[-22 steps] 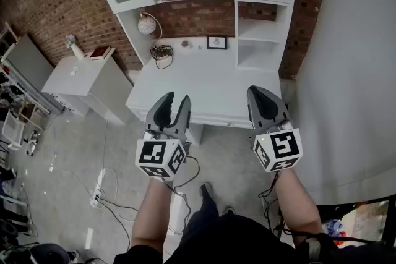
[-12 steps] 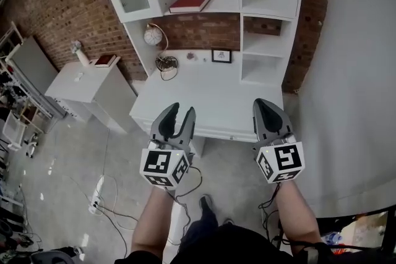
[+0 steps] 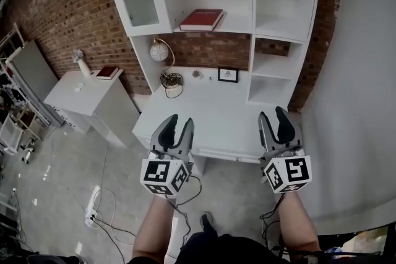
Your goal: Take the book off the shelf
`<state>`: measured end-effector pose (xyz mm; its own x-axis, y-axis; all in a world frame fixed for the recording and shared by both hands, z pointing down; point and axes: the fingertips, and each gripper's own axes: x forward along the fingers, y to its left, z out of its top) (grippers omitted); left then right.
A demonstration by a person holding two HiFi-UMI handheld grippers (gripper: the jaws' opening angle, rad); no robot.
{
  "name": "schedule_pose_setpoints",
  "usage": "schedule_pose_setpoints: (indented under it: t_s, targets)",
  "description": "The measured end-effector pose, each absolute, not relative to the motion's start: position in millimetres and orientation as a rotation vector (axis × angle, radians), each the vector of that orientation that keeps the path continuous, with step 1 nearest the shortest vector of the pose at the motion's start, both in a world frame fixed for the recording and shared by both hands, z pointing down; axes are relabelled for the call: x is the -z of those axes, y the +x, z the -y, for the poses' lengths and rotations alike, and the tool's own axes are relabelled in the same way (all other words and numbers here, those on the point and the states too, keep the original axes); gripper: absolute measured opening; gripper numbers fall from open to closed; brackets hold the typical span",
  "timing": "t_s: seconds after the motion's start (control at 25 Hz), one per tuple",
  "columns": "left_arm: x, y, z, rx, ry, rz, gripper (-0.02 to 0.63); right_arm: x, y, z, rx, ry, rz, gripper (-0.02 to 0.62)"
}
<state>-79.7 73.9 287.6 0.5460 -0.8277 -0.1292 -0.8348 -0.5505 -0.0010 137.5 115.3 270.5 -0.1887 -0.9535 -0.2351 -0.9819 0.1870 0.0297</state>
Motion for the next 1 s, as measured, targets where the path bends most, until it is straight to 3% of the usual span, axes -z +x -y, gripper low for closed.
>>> schedule_pose_setpoints:
  t_s: [1.0]
  targets:
    - [-319, -126, 119, -0.236, -2.864, -1.370, 0.158, -287, 121, 24, -0.174, -2.164, -2.193, 0.144]
